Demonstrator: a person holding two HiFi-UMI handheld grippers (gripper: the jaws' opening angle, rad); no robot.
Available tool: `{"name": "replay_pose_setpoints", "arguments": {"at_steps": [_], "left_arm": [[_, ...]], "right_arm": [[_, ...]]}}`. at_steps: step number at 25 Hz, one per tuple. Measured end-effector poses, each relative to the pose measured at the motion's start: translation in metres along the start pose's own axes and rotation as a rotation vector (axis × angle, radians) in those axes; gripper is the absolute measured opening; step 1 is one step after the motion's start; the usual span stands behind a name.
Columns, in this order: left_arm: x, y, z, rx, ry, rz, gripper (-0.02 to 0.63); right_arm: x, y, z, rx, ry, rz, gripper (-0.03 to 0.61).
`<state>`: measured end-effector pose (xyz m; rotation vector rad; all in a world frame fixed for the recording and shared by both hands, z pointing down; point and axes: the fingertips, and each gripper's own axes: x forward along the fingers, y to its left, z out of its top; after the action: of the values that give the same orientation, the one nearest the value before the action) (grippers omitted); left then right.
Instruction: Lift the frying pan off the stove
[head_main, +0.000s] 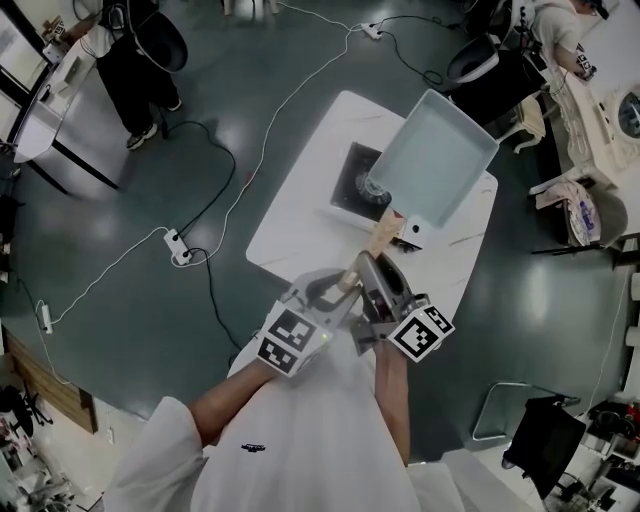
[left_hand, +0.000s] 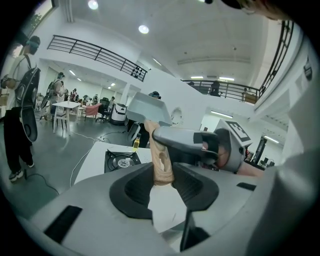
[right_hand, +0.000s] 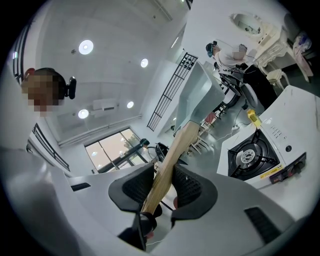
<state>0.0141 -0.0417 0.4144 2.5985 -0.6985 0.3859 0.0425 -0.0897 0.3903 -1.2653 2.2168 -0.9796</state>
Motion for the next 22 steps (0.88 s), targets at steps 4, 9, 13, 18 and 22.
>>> {"name": "replay_pose_setpoints", "arguments": {"at_steps": [4,9,13,18,22], "left_arm": [[0.0008,-0.0021,0.0,0.004,0.0,-0.005,0.117],[-0.0011,-0.0013,-0.0005,0.002,0.005,-0.007,0.117],[-0.0018,-0.0018,-0.0003,0.002,0.0,-0.004,0.117],[-0.0018,-0.0005,0.0001,-0.014,-0.004,-0.01,0.117],[-0.0011,0.0008,0.0005,-0.032,-0.005,-0.019,0.117]], "right_arm": [[-0.0025,-0.0008,0.001,0.009,-0.006,-0.003,0.114],[-0.0017,-0.0002,-0.0007,0.018,-0.005,-0.005,0.114],[-0.0015,0.002,-0.0005,0.006,-0.001,-0.004,0.113],[0.0008,0.0024,-0.0009,-0.003,0.005,-0.007,0.113],[0.0021,0.0013,-0.0005,0.001,0.007,-0.01,0.114]]}}
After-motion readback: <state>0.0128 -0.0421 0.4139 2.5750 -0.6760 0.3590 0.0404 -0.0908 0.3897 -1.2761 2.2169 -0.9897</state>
